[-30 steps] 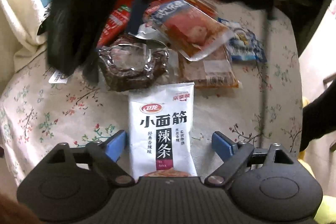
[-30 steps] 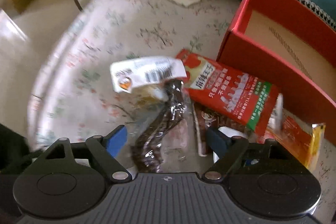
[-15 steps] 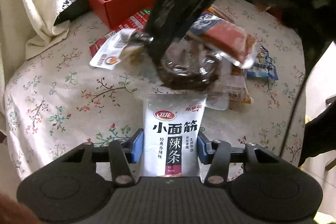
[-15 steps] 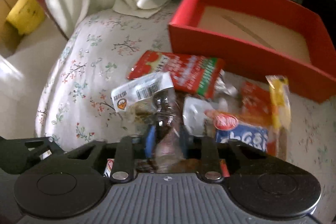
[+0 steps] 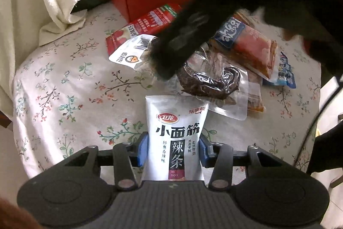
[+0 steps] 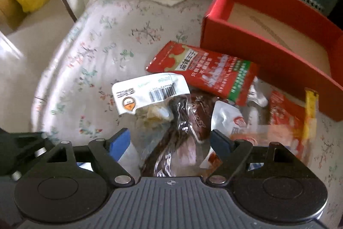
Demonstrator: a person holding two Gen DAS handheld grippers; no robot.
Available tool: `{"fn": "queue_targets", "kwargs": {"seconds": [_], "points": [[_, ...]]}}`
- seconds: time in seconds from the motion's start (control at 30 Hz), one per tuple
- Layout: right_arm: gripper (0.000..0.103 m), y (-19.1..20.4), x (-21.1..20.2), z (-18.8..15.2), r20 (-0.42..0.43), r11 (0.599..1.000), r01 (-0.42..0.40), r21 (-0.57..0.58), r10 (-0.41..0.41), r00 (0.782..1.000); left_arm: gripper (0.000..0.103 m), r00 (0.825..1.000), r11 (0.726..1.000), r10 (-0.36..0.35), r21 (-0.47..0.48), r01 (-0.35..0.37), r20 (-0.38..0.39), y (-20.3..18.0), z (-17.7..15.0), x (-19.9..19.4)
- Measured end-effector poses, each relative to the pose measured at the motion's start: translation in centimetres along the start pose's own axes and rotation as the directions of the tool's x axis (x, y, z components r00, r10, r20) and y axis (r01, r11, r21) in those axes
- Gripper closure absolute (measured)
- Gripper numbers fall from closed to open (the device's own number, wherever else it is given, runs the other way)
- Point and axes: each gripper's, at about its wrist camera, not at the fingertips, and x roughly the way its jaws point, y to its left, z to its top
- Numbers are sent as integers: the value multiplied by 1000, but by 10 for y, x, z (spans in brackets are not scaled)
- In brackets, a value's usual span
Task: Organize snacks
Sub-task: 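Grasp the clear meat-stick packet with the right tool while the left tool holds the white packet, then lift both held packets and carry them over the red box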
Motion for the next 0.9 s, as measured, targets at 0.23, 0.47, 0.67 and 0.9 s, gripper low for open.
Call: {"fn": "queue_targets", "kwargs": {"seconds": [0.23,0.47,0.67,0.9], "points": [[0,8,19,-7,-29,995,82,-61,-84,996,63,1000,1000,-25,-9,25,-3,4,-1,-1],[29,3,11,0,-43,992,113,-48,-115,992,61,999,999,-37,0,37,0,5,-2,-1],[30,-24,-11,-9,22,996,26,79,-28,999,62,999,996,-49,-70,49,-3,15,0,-4],[30,-43,-49,-19,171,980,-44,193,11,985,64,999,987,-23,-161,28,30,32,6,-12]]}}
